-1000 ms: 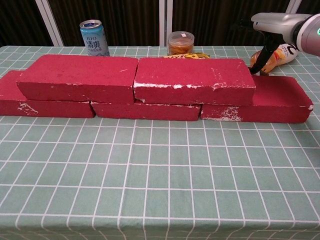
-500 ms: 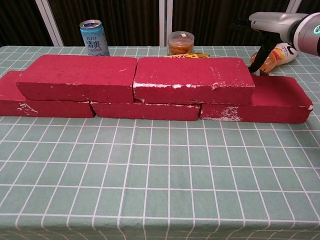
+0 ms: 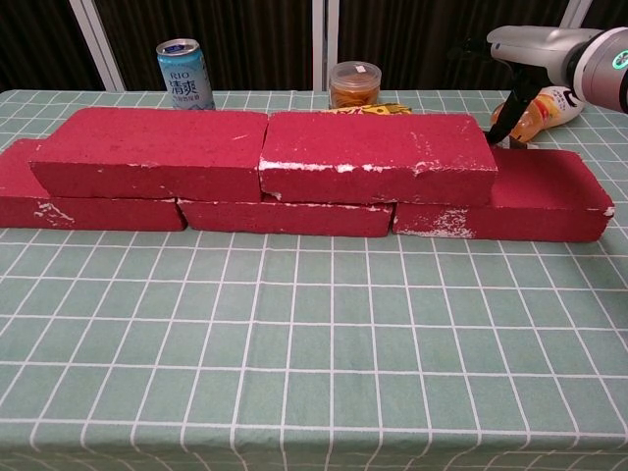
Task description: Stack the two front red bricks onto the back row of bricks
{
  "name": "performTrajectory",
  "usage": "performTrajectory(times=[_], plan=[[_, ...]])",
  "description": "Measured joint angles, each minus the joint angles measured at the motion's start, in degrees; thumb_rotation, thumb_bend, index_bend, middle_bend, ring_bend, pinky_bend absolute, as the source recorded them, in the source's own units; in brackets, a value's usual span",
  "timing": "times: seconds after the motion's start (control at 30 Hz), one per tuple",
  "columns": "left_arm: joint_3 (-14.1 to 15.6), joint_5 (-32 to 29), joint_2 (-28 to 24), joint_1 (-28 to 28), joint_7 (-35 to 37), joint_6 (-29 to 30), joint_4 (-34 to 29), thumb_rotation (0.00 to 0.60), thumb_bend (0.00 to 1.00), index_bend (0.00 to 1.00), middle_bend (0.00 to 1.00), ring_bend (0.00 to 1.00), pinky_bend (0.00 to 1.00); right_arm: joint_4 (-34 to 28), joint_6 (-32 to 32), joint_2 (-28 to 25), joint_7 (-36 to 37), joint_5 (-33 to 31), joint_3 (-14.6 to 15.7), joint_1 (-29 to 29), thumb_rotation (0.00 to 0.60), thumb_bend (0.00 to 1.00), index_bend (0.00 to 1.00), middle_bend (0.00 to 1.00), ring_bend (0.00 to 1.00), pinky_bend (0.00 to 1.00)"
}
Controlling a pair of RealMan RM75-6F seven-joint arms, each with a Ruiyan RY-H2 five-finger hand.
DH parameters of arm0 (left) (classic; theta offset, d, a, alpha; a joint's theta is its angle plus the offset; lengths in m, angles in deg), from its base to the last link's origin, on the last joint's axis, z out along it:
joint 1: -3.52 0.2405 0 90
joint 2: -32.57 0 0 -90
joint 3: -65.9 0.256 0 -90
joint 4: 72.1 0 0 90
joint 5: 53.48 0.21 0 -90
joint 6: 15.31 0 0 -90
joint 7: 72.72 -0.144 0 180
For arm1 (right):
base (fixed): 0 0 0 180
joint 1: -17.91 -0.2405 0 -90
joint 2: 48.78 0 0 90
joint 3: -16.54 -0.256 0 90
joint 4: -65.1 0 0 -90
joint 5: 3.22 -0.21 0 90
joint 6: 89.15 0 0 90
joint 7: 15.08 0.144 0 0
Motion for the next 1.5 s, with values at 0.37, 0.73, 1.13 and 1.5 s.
performTrajectory(times=[0.37,0.73,1.13,1.5], plan=[[-0.02,-0.03,0.01,-0.01,-0.06,-0.05,-0.06,0.6,0.0,0.0,0.0,0.0,0.0,-0.29,-0.01,-0.15,-0.12,0.17,-0.09,0.07,0.6,0.08,0.0,0.0,0.0,0.0],[0.03,0.05,-0.12,0.04,-0.18,0.01,-0.16,0.6,0.0,0.0,0.0,0.0,0.0,-0.67,0.1,-0.31,-0.12,0.07,-0.3,0.12,0.6,0.08,0.0,0.0,0.0,0.0],[-0.21,-0.04,-0.63,0.13,-1.15,0.56,-1.24,0.6,0.0,0.0,0.0,0.0,0.0,-8.16,5.22,-6.32,1.78,5.69,0.64,4.4,0.6,0.08,0.0,0.0,0.0,0.0],[-0.44,-0.13,-1.53,0.43,-4.54,1.67,-4.45,0.6,0.0,0.0,0.0,0.0,0.0,-16.85,12.69,-14.58,8.85,21.11,6.6,14.88,0.6,0.06,0.0,0.0,0.0,0.0]])
